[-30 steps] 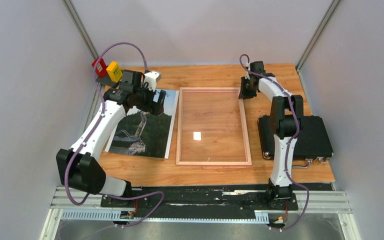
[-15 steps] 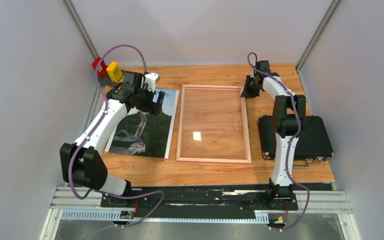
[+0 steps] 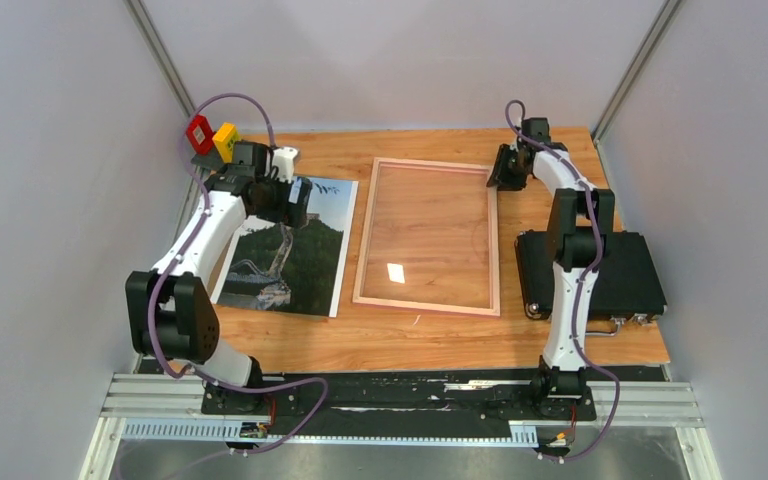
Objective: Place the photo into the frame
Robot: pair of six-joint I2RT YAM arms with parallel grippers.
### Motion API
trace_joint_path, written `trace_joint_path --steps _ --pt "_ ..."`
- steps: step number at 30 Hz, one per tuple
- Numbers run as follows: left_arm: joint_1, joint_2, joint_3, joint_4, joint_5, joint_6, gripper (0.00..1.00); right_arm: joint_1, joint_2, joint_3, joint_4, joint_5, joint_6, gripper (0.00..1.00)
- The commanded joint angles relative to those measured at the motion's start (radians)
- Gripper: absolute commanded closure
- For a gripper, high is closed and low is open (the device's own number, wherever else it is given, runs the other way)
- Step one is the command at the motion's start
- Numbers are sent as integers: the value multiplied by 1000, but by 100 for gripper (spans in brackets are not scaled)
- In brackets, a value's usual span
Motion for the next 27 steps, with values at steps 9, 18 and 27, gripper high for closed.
trace_joint_path --steps 9,18,27 --pt "227 171 98 -62 56 76 0 37 -174 -34 72 -63 -111 28" --pt "332 303 190 -146 57 119 0 281 -282 -64 86 -121 -180 24" --pt "370 350 201 -137 129 142 0 526 -135 92 87 -176 -182 24"
